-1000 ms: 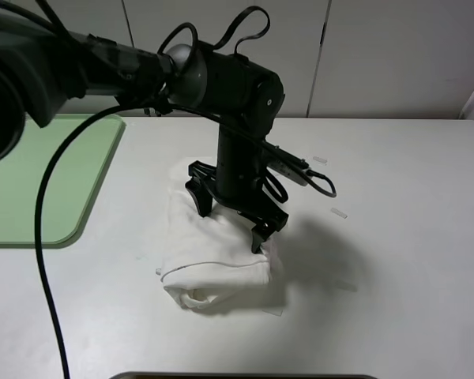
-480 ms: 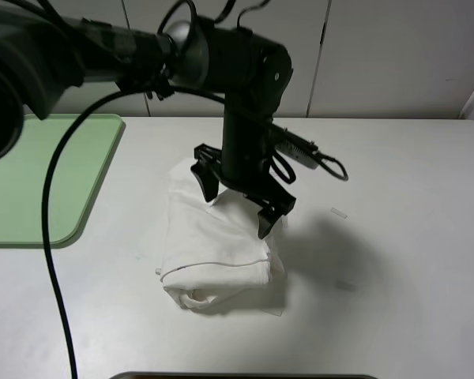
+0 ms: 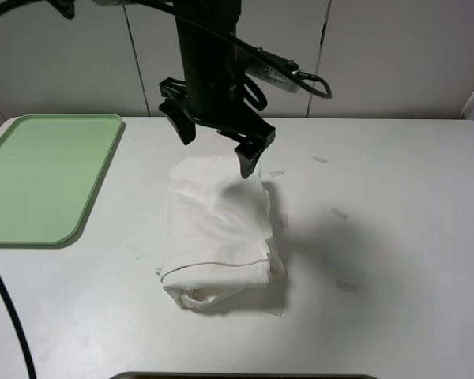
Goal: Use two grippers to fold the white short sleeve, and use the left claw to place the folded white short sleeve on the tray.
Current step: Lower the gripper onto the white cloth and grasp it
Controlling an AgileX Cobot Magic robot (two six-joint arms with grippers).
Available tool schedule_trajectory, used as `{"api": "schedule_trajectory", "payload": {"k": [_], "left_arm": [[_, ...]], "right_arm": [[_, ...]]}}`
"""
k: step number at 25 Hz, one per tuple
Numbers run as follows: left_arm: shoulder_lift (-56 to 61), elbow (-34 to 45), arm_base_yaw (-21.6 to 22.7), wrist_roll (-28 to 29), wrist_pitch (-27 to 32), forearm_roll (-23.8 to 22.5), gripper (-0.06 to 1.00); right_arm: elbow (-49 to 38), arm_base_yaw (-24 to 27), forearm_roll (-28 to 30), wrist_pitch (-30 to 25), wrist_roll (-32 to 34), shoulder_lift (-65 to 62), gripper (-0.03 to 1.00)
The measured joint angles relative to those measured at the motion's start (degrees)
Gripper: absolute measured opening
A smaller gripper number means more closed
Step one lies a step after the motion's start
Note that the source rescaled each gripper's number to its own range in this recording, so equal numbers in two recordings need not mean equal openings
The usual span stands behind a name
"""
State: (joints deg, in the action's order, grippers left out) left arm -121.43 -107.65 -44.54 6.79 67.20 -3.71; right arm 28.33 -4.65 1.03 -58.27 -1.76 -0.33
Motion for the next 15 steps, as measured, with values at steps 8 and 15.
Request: {"api": "schedule_trajectory", "payload": {"k": [8, 15], "left_arm": [[9.6, 21.9, 4.6, 1.7, -4.8, 1.8, 1.0], [10.4, 34.2, 4.9, 4.9, -16.1, 5.5, 1.0]], "right_arm": [[0.0, 0.0, 0.0, 0.0, 0.0, 0.0, 1.0], [0.0, 0.0, 0.0, 0.0, 0.0, 0.0, 1.0]]}}
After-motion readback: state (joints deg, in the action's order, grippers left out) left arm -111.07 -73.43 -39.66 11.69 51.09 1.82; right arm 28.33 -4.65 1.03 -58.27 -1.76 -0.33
